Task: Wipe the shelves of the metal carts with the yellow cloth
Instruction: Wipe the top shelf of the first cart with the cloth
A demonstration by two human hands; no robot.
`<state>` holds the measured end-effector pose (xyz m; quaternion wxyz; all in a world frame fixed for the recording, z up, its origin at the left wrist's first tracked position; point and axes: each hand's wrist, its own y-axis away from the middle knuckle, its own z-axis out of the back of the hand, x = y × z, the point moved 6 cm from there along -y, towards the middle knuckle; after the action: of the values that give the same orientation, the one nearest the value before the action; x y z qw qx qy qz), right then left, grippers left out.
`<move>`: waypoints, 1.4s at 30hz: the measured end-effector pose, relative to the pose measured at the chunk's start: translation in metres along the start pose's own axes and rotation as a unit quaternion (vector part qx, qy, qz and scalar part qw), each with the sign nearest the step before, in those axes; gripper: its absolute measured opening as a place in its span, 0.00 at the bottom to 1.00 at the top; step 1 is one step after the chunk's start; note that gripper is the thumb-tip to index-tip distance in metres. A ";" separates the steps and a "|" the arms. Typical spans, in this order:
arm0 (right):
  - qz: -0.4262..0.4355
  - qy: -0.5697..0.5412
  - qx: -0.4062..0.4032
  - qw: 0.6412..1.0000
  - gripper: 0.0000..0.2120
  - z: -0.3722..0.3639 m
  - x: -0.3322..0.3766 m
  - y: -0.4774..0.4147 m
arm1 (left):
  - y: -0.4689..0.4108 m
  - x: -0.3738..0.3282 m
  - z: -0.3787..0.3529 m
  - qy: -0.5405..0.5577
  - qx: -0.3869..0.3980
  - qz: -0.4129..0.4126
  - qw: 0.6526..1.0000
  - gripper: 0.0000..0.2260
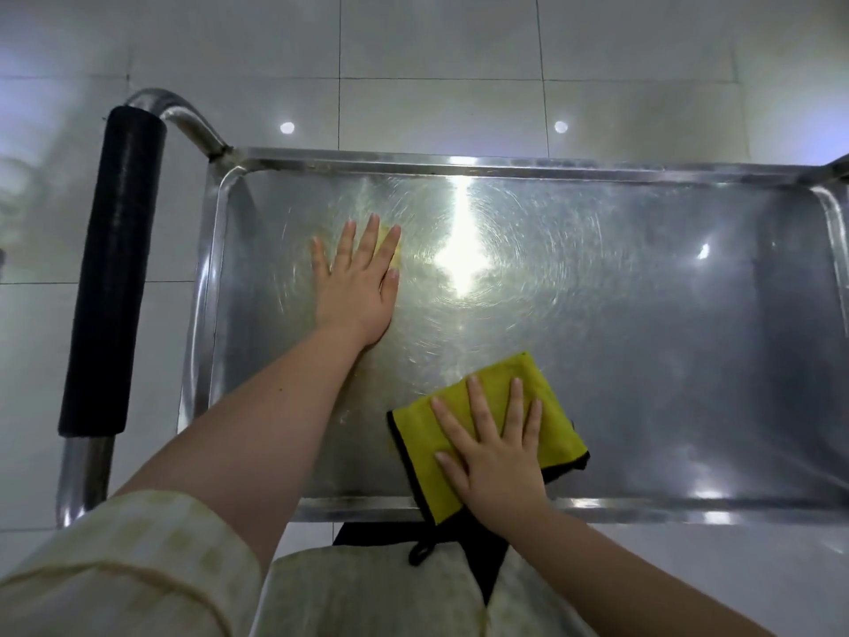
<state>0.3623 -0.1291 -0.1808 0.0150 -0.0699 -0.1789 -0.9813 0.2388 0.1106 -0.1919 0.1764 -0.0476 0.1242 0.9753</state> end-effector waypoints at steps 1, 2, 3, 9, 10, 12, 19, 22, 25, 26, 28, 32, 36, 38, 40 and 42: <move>0.012 0.002 0.005 1.000 0.29 0.003 -0.003 -0.011 | 0.000 0.001 -0.001 0.000 0.003 -0.001 1.000 0.24; 0.015 0.006 0.000 1.000 0.28 0.010 -0.008 -0.028 | -0.001 0.002 -0.001 0.000 0.005 -0.001 1.000 0.24; 0.006 0.009 -0.015 1.000 0.28 0.021 -0.018 -0.051 | -0.002 0.002 -0.002 -0.001 0.006 -0.001 1.000 0.24; -0.095 -0.006 -0.011 0.995 0.30 0.078 -0.067 -0.179 | -0.002 0.003 0.001 0.005 0.000 -0.006 1.000 0.24; -0.139 -0.034 -0.019 0.989 0.32 0.081 -0.064 -0.185 | -0.002 0.004 0.002 0.006 0.004 -0.006 1.000 0.24; -0.260 -0.113 -0.042 0.958 0.36 0.083 -0.054 -0.186 | -0.002 0.004 0.004 0.007 0.015 -0.005 1.000 0.24; -0.228 -0.064 -0.043 0.971 0.36 0.077 -0.059 -0.177 | -0.003 0.031 0.009 0.007 0.028 -0.008 1.000 0.24; -0.112 -0.019 -0.027 0.993 0.36 0.080 -0.106 -0.165 | -0.002 0.040 0.009 -0.004 0.029 -0.012 0.999 0.25; -0.138 -0.021 -0.028 0.990 0.36 0.089 -0.167 -0.151 | -0.003 0.039 0.007 -0.017 0.022 -0.011 1.000 0.25; -0.156 -0.042 -0.028 0.986 0.35 0.092 -0.182 -0.150 | -0.003 0.038 0.006 -0.017 0.021 -0.010 1.000 0.25; -0.213 -0.079 -0.033 0.973 0.31 0.093 -0.196 -0.152 | -0.005 0.038 0.006 -0.014 0.016 -0.011 1.000 0.25; -0.375 -0.075 -0.071 0.921 0.34 0.094 -0.169 -0.173 | -0.005 0.037 0.007 -0.015 0.015 -0.010 1.000 0.25; -0.230 -0.079 -0.055 0.968 0.31 0.100 -0.065 -0.224 | -0.007 0.038 0.007 -0.016 0.016 -0.011 1.000 0.25; -0.098 -0.051 -0.044 0.993 0.28 0.097 0.001 -0.237 | -0.007 0.039 0.008 -0.011 0.000 -0.010 1.000 0.26; -0.032 -0.030 -0.028 0.999 0.27 0.091 0.030 -0.237 | -0.005 0.039 0.008 -0.008 -0.010 -0.011 1.000 0.27; -0.018 -0.018 -0.026 0.999 0.27 0.092 0.014 -0.238 | -0.005 0.039 0.007 -0.008 -0.011 -0.011 1.000 0.27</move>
<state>0.3472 0.1258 -0.1764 -0.0077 -0.0851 -0.1546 -0.9843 0.2044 0.1301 -0.1915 0.1873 -0.0430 0.1120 0.9750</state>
